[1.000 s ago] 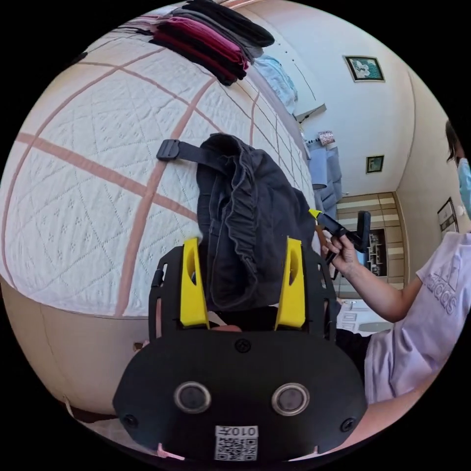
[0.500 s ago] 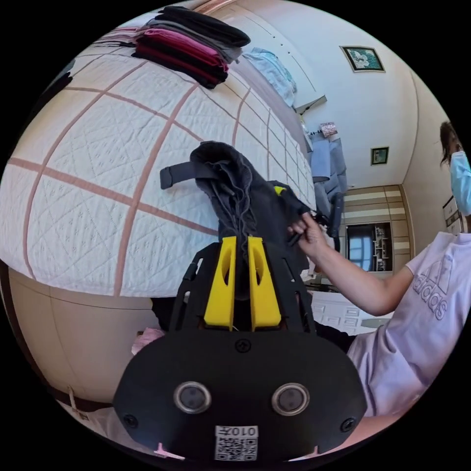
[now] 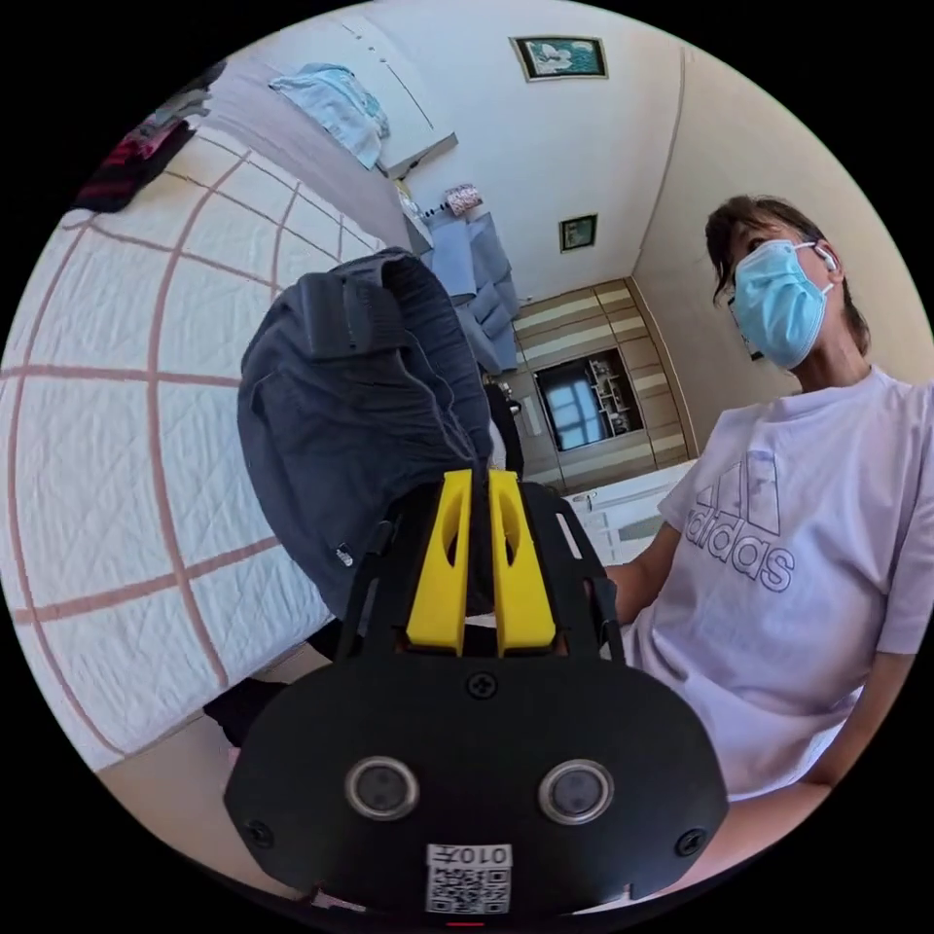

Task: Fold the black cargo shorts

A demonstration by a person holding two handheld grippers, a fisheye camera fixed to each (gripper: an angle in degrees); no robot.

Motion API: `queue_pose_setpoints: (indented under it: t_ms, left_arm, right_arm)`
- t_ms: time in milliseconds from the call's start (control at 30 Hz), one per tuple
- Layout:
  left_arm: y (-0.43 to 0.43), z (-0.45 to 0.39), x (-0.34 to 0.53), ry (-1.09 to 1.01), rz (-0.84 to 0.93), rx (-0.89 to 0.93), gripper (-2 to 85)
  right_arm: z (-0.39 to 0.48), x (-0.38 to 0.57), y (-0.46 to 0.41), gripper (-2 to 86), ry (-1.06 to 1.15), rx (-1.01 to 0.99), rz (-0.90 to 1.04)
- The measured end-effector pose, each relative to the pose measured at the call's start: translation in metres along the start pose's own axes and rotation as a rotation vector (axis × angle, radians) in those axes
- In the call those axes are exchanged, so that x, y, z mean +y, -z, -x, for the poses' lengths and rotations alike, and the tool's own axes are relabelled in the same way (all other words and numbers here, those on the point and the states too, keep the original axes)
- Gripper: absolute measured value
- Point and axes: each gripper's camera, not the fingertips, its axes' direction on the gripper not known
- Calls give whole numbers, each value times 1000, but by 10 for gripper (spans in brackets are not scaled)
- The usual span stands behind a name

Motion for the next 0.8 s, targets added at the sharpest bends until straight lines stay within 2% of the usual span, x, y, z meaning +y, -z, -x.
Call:
queue_pose_setpoints:
  t_ms: [67, 133, 200, 233, 267, 300, 367, 467, 533, 600, 667, 800]
  left_arm:
    - [-33, -9, -19, -49, 76, -1, 11]
    - [-71, -16, -34, -104, 152, -11, 9]
    - [-124, -15, -48, -108, 202, 7, 4]
    - [-137, -17, -52, -136, 192, 50, 3]
    - [-163, -18, -61, -147, 159, 183, 2]
    - [-198, -13, -69, -56, 231, 130, 2]
    - [-242, -4, -73, -13, 349, -15, 3]
    - [-256, 10, -65, 1, 298, 26, 9]
    - [-242, 10, -62, -67, 304, -64, 20]
    - [-209, 10, -68, -240, 361, -336, 48]
    - [-188, 19, -76, -346, 422, -520, 69]
    - [-164, 57, -112, -501, 502, -642, 99]
  right_arm:
    - [-11, 19, 33, 30, -53, -41, -111]
    - [-40, 48, 77, 40, -107, -273, -279]
    - [-59, 65, 104, 49, -107, -441, -339]
    - [-66, 76, 123, 55, -110, -429, -378]
    - [-68, 82, 131, 58, -113, -399, -390]
    - [-76, 90, 140, 63, -145, -323, -372]
    - [-101, 103, 140, 69, -260, -229, -302]
    - [-153, 147, 125, 79, -508, -278, -264]
    - [-161, 185, 140, 84, -567, -392, -445]
    - [-155, 201, 145, 88, -575, -407, -491]
    - [-148, 203, 145, 90, -595, -431, -466]
    - [-129, 164, 163, 94, -612, -337, -512]
